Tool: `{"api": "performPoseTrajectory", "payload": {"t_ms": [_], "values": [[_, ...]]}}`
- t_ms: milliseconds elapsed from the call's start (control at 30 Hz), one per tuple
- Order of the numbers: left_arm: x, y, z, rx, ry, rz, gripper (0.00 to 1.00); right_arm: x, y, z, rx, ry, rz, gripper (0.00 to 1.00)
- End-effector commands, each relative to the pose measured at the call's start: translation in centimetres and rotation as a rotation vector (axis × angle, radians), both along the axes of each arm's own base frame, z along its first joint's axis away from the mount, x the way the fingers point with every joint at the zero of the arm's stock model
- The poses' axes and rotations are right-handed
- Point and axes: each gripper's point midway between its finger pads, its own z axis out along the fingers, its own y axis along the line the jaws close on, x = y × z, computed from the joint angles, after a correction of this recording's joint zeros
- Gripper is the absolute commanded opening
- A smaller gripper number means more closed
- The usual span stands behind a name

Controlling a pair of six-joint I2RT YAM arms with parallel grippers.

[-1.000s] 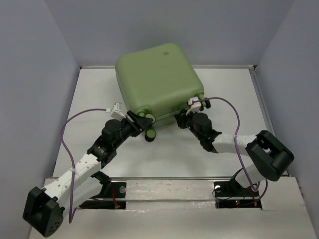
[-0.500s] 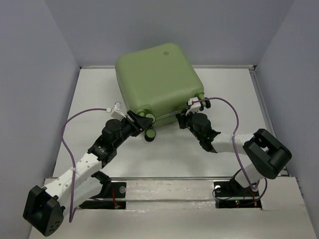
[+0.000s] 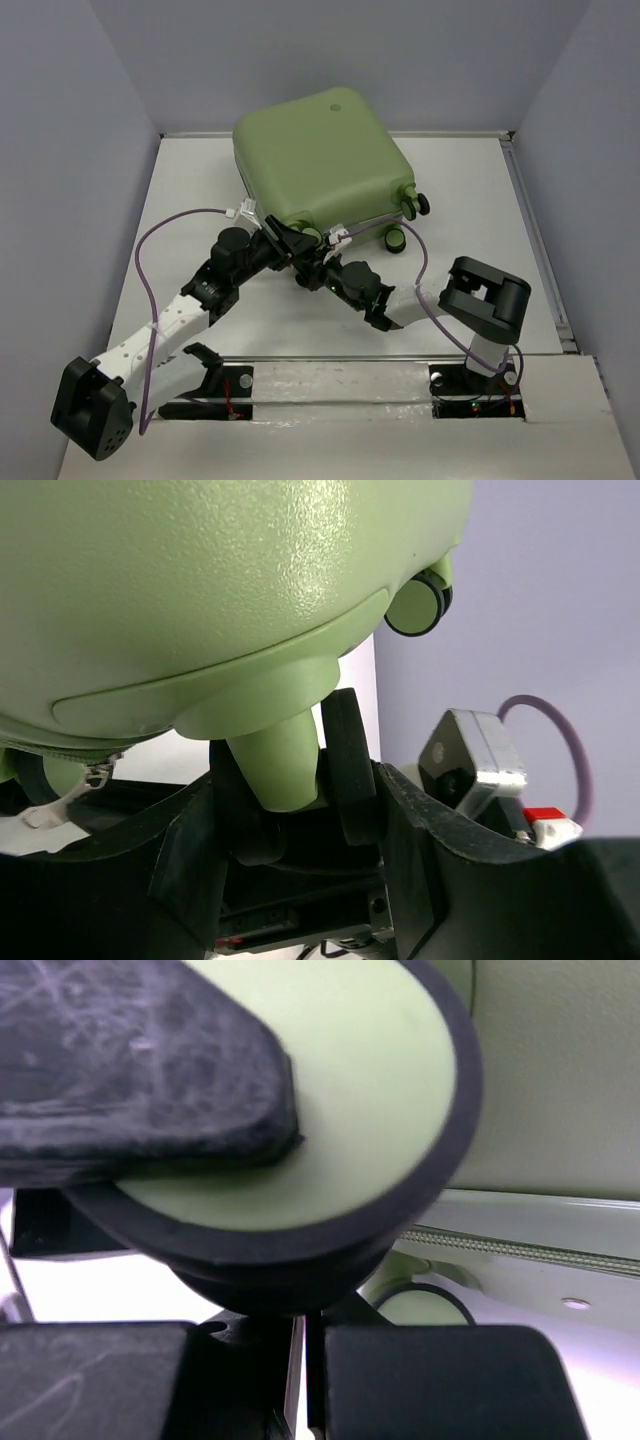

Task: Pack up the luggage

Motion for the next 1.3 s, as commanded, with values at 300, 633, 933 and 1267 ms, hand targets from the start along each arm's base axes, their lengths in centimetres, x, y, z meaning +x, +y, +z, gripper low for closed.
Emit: {"api": "performPoseTrajectory", "payload": {"t_ms": [300, 633, 933, 1267], "values": [[-3.6, -1.5, 17.9, -0.423, -0.47, -0.151, 0.06, -10.2, 9.1, 7.9, 0.512, 0.008, 0.443, 0.07], [-2.7, 0.1, 11.5, -0.315, -0.38, -0.039, 0.28, -7.4, -4.8, 1.0, 0.064, 0.134, 0.006, 0.85], [-2.6, 0.4, 11.1, -0.307, -0.374, -0.025, 0.65, -2.0, -6.2, 7.0, 0.01, 0.056, -0.033, 0.91], [-2.7, 0.2, 10.4, -0.305, -0.35, -0.034, 0.81, -0.5, -2.0, 10.2, 0.037, -0.033, 0.024, 0.92]]}}
